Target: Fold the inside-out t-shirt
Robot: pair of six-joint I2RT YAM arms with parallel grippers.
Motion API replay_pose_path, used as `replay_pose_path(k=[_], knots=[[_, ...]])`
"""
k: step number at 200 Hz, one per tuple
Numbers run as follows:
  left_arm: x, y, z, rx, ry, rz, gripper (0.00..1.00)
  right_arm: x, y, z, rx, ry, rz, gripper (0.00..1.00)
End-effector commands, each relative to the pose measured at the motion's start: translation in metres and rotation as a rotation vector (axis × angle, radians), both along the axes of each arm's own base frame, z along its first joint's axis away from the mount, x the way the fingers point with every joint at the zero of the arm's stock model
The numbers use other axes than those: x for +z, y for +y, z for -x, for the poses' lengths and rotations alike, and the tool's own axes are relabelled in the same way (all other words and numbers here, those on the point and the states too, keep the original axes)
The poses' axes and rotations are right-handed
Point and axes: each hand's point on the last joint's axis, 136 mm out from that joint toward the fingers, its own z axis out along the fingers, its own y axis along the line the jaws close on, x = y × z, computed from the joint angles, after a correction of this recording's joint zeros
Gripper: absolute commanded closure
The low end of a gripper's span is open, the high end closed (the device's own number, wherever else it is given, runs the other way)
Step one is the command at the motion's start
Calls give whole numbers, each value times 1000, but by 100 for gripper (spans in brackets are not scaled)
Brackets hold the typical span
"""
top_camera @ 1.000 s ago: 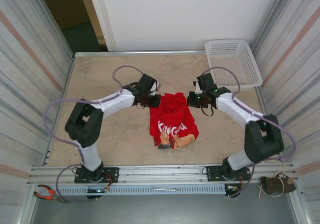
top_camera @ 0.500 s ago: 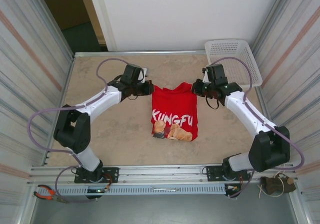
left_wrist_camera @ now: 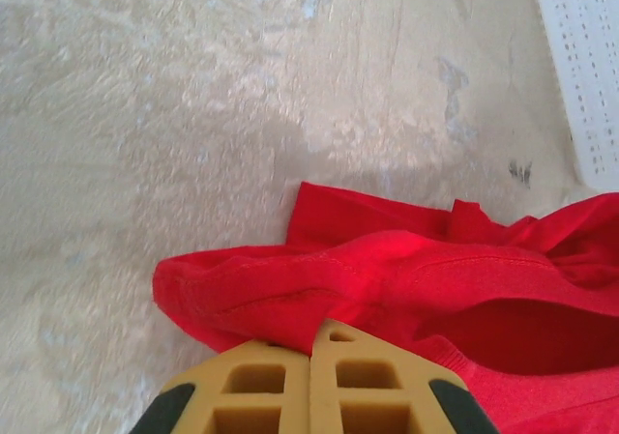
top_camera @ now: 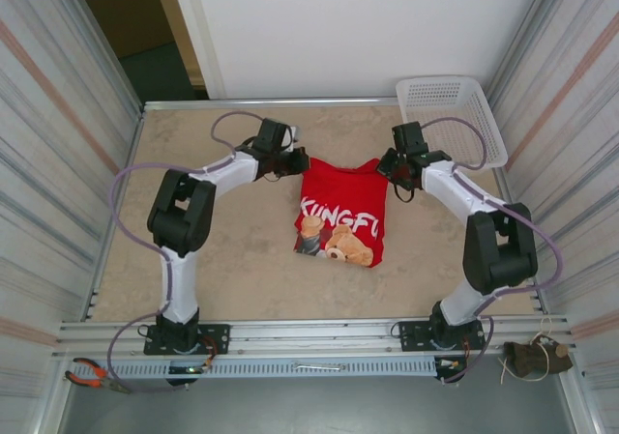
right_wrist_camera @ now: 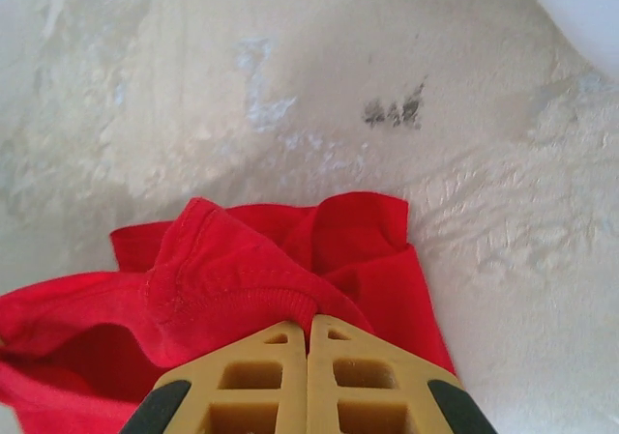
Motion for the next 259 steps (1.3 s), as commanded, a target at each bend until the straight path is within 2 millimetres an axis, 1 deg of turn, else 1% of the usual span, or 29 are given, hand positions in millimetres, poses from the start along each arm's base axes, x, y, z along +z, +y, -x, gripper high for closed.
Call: replay_pose_path(k=[1,16,41,50,56,59,63,77,84,86,96,107,111,132,150,151,152,153,155,156,158,160,168,175,189,194,208,226,259], knots=[[0,-7,-20,18,-21,31,100,-16,-22,-9,-112,39,75,100],[-6,-10,-28,22,-18,31,100,-30,-34,-7,-163,79,122,100],[-24,-16,-39,24,1,24,84,-48,-48,-4,-223,122,147,100],[-27,-16,-44,24,9,19,69,-49,-49,-6,-222,123,146,100],[-24,-16,-49,23,7,26,59,-48,-50,-8,-213,116,143,100],[-23,-15,-51,22,4,28,56,-46,-51,-9,-213,113,145,97],[-20,-15,-54,21,3,34,53,-44,-52,-10,-209,110,147,88],[0,-9,-61,18,-26,46,43,-30,-52,-11,-184,79,151,63],[15,-4,-62,17,-50,53,41,-21,-52,-9,-174,62,155,57],[22,-3,-62,16,-62,54,39,-18,-52,-9,-171,55,155,56],[38,8,-59,21,-80,58,36,-6,-51,-4,-153,26,152,53],[55,17,-48,17,-94,74,35,8,-46,3,-123,-5,143,51],[69,22,-42,20,-110,84,34,13,-43,6,-107,-16,136,51],[82,43,-1,38,-104,94,31,27,-15,14,23,-58,63,51],[70,54,44,40,-57,120,30,35,19,11,166,-75,20,45],[72,54,46,39,-63,124,29,35,21,11,175,-75,19,45],[66,54,49,40,-46,124,29,35,23,11,184,-73,16,44],[71,54,51,37,-57,130,29,35,25,11,192,-75,15,44],[66,55,55,39,-45,132,29,37,30,9,210,-78,11,44],[69,55,57,35,-51,136,29,38,32,9,217,-80,12,44],[63,55,63,33,-33,138,29,38,37,8,234,-79,10,43],[62,54,69,27,-34,141,29,39,41,7,248,-78,10,42],[56,50,88,-2,-25,148,29,39,57,4,305,-70,11,40],[45,47,104,-35,-16,128,29,38,73,1,364,-61,4,39],[32,32,132,-119,-17,107,27,35,103,-6,452,-38,4,36],[26,26,140,-149,-10,101,27,26,111,-7,476,-11,9,36],[8,16,155,-183,16,73,27,15,135,-13,526,21,40,34],[-9,10,164,-196,35,71,27,-3,155,-17,558,63,68,33],[-20,5,169,-209,32,85,28,-37,177,-19,582,124,101,32]])
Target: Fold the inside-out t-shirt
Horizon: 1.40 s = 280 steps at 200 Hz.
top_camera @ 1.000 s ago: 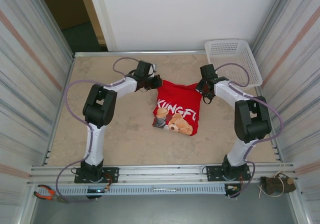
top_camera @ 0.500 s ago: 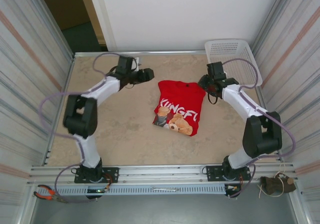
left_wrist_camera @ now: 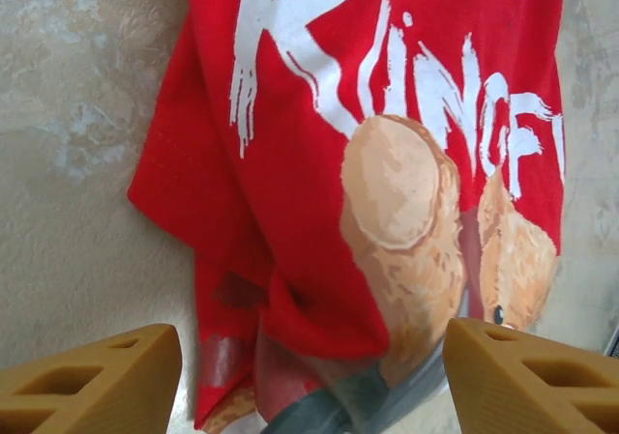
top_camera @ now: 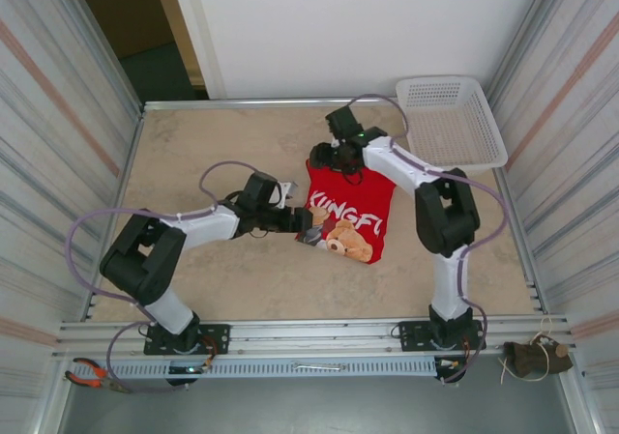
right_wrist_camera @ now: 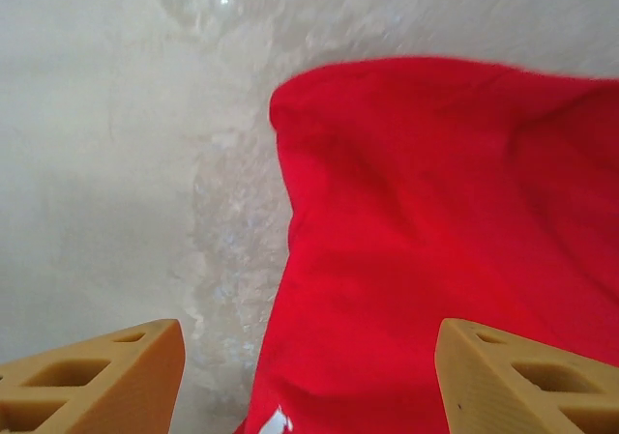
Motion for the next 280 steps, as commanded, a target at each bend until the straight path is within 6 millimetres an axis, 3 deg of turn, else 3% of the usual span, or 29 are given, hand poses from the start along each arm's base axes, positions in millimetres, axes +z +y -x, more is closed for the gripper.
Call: replay_pose_path(k=[1,27,47,84,111,126,137,143,154,199,201,212,221,229,244,255,280], knots=[[7,-8,-7,-12,-62,48,28,-21,4,6,32,64,64,32],[1,-13,-3,-36,-56,56,30,-43,5,3,17,84,118,36],[-5,-18,1,-60,-41,63,32,-55,-3,-2,-13,92,154,45],[-13,-23,11,-81,-25,86,33,-62,-14,-6,-48,101,162,66],[-20,-25,17,-93,-9,110,34,-62,-17,-8,-56,95,165,90],[-22,-26,20,-100,0,122,45,-60,-20,-10,-67,91,160,99],[-24,-27,20,-99,9,130,62,-59,-23,-13,-78,86,156,100],[-25,-27,21,-97,17,134,79,-57,-24,-15,-85,79,152,100],[-25,-27,24,-97,29,143,100,-55,-25,-19,-96,71,141,100],[-25,-24,52,-93,88,146,100,-58,-20,-35,-107,83,91,99],[-25,-24,52,-93,87,145,98,-58,-19,-34,-103,85,87,96],[-23,-23,55,-76,88,130,61,-53,-17,-32,-90,88,73,73],[-20,-21,54,-51,82,126,45,-45,-18,-28,-85,76,62,63],[-14,-17,50,-26,61,122,37,-30,-19,-25,-84,47,41,59],[3,-11,38,19,4,102,26,-2,-29,-14,-100,-1,8,58],[23,-8,26,44,-50,100,25,16,-37,-1,-110,-16,-23,58],[73,-13,7,50,-162,128,21,32,-59,43,-128,-13,-53,61]])
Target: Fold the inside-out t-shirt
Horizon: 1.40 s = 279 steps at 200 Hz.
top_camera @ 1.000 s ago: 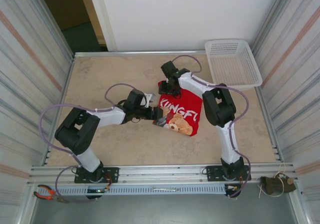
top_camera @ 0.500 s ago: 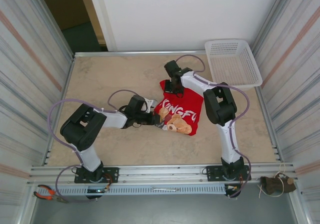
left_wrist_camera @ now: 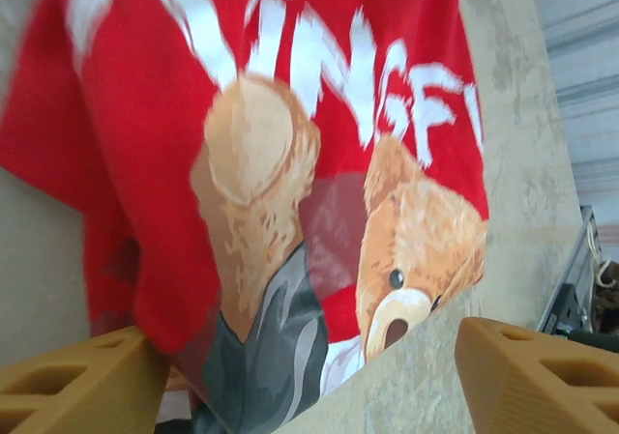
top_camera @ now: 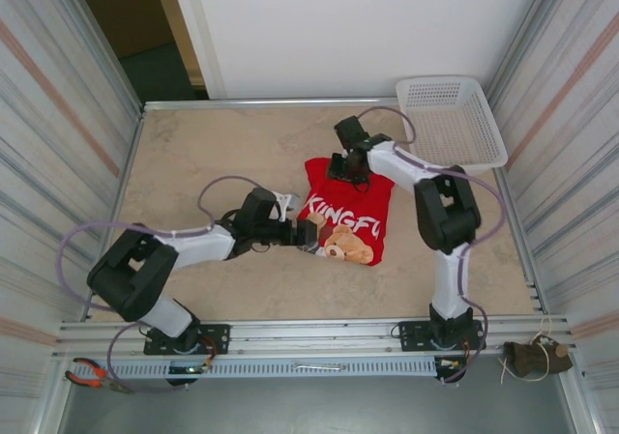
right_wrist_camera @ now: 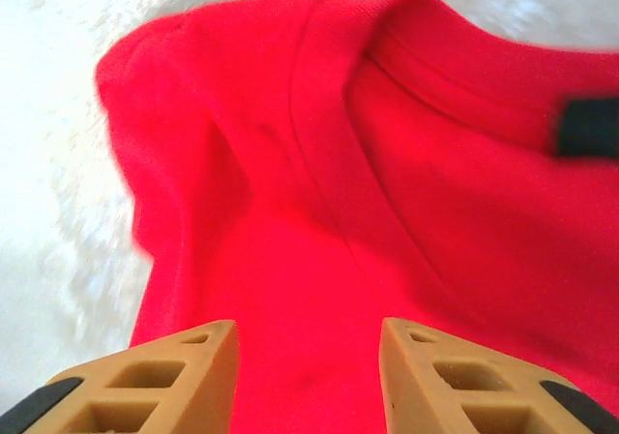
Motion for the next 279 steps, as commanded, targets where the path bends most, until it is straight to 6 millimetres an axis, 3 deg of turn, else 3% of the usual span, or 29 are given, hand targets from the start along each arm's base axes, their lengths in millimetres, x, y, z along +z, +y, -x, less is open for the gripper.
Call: replay_pose_path(k=[1,22,50,70,82,121,143,171,194,214,236,264,279], knots=[[53,-1,-25,45,-126,10,21,51,-12,26,-33,-78,-90,62],[77,-21,-34,-1,-143,79,21,43,-24,64,-70,-47,-138,74],[76,-47,-44,-45,-97,185,23,15,-27,109,-104,10,-194,92],[56,-57,-52,-60,-50,190,23,-6,-20,130,-115,50,-222,100],[43,-58,-58,-53,-29,184,23,-20,-17,140,-121,75,-227,100],[-16,-40,-70,-5,50,94,24,-60,-43,167,-169,123,-139,100],[-40,-27,-59,10,96,68,24,-73,-51,177,-159,154,-116,100],[-48,-14,-31,33,126,46,24,-77,-53,186,-130,185,-108,100],[-40,-10,-1,57,126,48,25,-61,-57,185,-125,166,-122,100],[-21,-5,10,80,94,44,24,-30,-62,172,-125,112,-158,100],[14,20,-19,148,-3,11,17,11,-73,143,-131,17,-174,96],[52,63,-75,251,-63,30,13,44,-82,98,-130,-76,-162,60],[55,75,-96,274,-45,52,13,49,-77,72,-95,-115,-139,49]])
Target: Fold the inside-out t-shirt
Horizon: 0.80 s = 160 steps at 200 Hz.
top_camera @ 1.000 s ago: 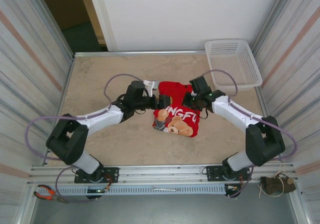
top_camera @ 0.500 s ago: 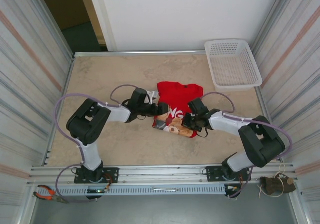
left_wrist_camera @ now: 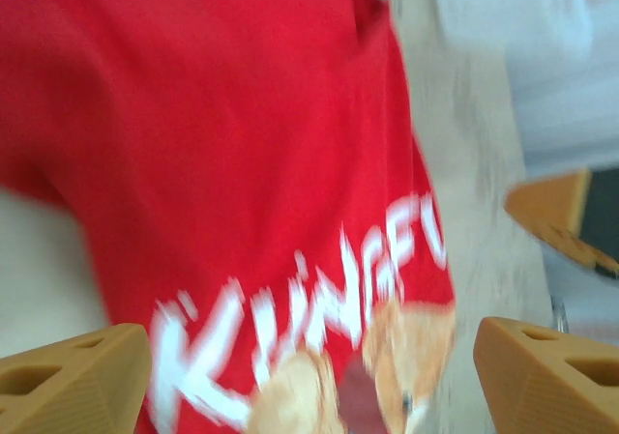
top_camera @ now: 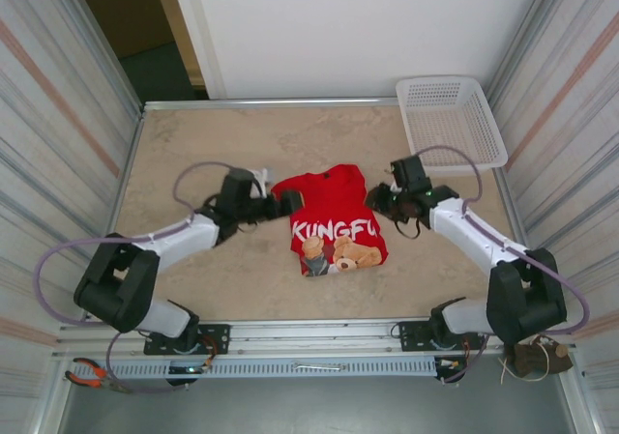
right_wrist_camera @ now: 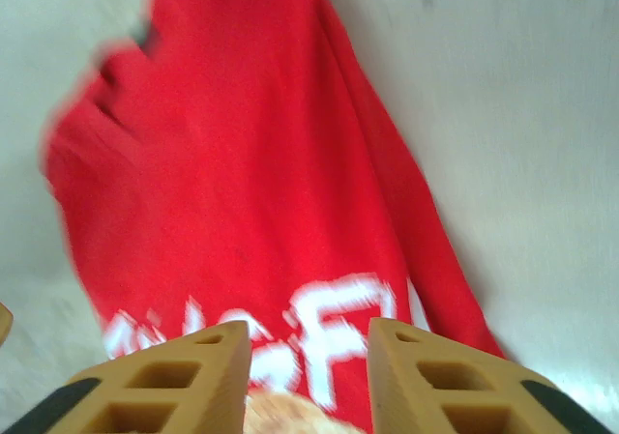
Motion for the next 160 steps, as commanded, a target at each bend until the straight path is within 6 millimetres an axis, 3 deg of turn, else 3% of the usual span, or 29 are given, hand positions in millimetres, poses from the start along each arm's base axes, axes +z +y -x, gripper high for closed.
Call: replay_pose_path(k=[1,34,66,97,160], knots=[[10,23,-26,25,0,-12,13,6,2,-28,76,-40,68,49],[-7,11,-38,-25,81,30,14,-8,23,-71,136,-31,71,53],[-24,1,-40,-24,113,46,14,-22,49,-85,169,-1,-15,66],[-38,5,-47,7,136,8,16,-23,60,-71,189,-2,-21,67],[-70,4,-56,13,236,-89,17,-40,50,-22,149,45,11,65]])
